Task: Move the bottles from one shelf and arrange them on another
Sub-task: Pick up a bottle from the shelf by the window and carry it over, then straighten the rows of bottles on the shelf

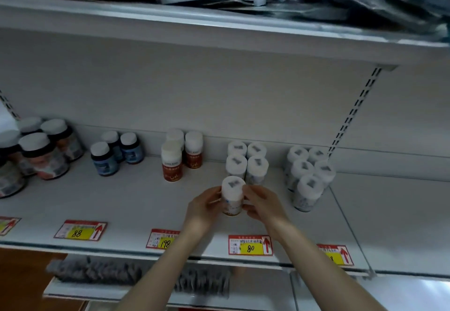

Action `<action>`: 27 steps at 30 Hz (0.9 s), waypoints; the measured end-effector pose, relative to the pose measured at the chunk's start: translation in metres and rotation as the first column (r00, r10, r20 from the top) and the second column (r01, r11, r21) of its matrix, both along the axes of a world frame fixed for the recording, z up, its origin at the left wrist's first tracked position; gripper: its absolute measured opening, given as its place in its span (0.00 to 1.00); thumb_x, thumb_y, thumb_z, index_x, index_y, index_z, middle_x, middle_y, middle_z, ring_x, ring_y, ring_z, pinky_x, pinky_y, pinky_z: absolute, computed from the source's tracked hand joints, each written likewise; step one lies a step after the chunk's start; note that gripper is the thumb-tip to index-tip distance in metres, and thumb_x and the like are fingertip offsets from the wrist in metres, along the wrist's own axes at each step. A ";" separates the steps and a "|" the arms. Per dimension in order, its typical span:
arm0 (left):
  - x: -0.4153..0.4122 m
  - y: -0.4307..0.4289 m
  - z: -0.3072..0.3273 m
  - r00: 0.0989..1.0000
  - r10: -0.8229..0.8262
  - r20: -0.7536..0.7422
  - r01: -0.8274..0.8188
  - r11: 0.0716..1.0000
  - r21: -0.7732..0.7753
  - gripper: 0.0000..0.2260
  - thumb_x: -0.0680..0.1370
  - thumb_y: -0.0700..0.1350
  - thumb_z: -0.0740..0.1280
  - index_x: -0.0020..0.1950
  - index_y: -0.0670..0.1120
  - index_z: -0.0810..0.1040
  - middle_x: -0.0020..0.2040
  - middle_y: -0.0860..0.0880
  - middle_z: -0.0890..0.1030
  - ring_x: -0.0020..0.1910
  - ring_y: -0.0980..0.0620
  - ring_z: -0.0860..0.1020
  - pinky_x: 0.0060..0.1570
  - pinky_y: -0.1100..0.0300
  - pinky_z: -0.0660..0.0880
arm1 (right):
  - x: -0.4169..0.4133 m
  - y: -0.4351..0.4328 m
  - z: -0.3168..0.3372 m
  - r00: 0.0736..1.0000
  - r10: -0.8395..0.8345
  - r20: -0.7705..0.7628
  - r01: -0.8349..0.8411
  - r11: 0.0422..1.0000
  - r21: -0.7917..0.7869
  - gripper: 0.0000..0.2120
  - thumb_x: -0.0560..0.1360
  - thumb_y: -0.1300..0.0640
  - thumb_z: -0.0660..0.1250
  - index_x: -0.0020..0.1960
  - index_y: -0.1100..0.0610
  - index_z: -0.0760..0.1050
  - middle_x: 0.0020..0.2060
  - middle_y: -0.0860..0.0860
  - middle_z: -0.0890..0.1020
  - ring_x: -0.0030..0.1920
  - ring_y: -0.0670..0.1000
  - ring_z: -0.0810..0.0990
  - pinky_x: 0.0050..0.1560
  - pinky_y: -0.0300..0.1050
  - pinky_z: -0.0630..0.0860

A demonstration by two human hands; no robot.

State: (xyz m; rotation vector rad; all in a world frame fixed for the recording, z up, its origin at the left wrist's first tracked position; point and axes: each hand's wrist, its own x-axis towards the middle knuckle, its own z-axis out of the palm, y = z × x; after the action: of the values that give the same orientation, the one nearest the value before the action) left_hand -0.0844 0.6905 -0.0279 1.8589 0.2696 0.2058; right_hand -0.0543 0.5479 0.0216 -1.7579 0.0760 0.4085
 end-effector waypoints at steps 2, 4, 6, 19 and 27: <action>0.007 0.000 -0.004 1.000 0.004 -0.012 -0.004 1.000 0.001 0.13 0.73 0.37 0.68 0.56 0.46 0.78 0.52 0.51 0.80 0.52 0.53 0.80 0.46 0.76 0.72 | 0.006 0.000 -0.002 0.999 0.016 0.028 -0.016 1.000 0.014 0.06 0.77 0.54 0.62 0.41 0.48 0.76 0.55 0.67 0.79 0.49 0.64 0.80 0.50 0.56 0.76; 0.013 0.001 -0.005 1.000 0.002 -0.010 -0.002 1.000 -0.010 0.13 0.73 0.36 0.68 0.56 0.46 0.78 0.53 0.50 0.80 0.52 0.54 0.79 0.46 0.76 0.72 | 0.011 -0.001 -0.003 0.998 0.031 0.051 -0.032 0.999 0.008 0.07 0.77 0.54 0.62 0.41 0.47 0.76 0.54 0.66 0.79 0.51 0.67 0.79 0.52 0.60 0.75; 0.016 0.000 -0.004 1.000 -0.007 0.008 0.007 1.000 -0.018 0.14 0.73 0.35 0.67 0.54 0.49 0.77 0.53 0.50 0.80 0.52 0.53 0.79 0.50 0.72 0.74 | 0.015 -0.002 -0.005 0.998 0.034 0.056 -0.034 0.999 0.003 0.07 0.77 0.54 0.62 0.41 0.47 0.75 0.54 0.66 0.79 0.56 0.68 0.76 0.57 0.64 0.73; 0.023 -0.006 -0.003 1.000 -0.014 0.014 0.015 1.000 -0.025 0.13 0.72 0.35 0.68 0.50 0.51 0.77 0.51 0.51 0.80 0.52 0.54 0.78 0.50 0.77 0.71 | 0.028 -0.005 -0.015 0.995 0.058 0.075 -0.059 0.998 0.012 0.06 0.77 0.52 0.61 0.43 0.46 0.75 0.49 0.54 0.81 0.50 0.54 0.79 0.49 0.47 0.73; 0.018 -0.003 -0.003 0.998 0.010 -0.061 -0.008 1.000 0.021 0.14 0.75 0.37 0.65 0.61 0.41 0.74 0.58 0.46 0.78 0.57 0.50 0.76 0.55 0.69 0.71 | 0.023 -0.006 -0.012 0.996 0.022 0.089 -0.022 1.000 -0.010 0.08 0.78 0.53 0.60 0.46 0.54 0.76 0.50 0.62 0.80 0.51 0.63 0.78 0.47 0.50 0.74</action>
State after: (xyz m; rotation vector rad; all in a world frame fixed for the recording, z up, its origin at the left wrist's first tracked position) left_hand -0.0667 0.6872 -0.0308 1.8874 0.3194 0.1585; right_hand -0.0309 0.5416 0.0098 -1.7844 -0.0052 0.3456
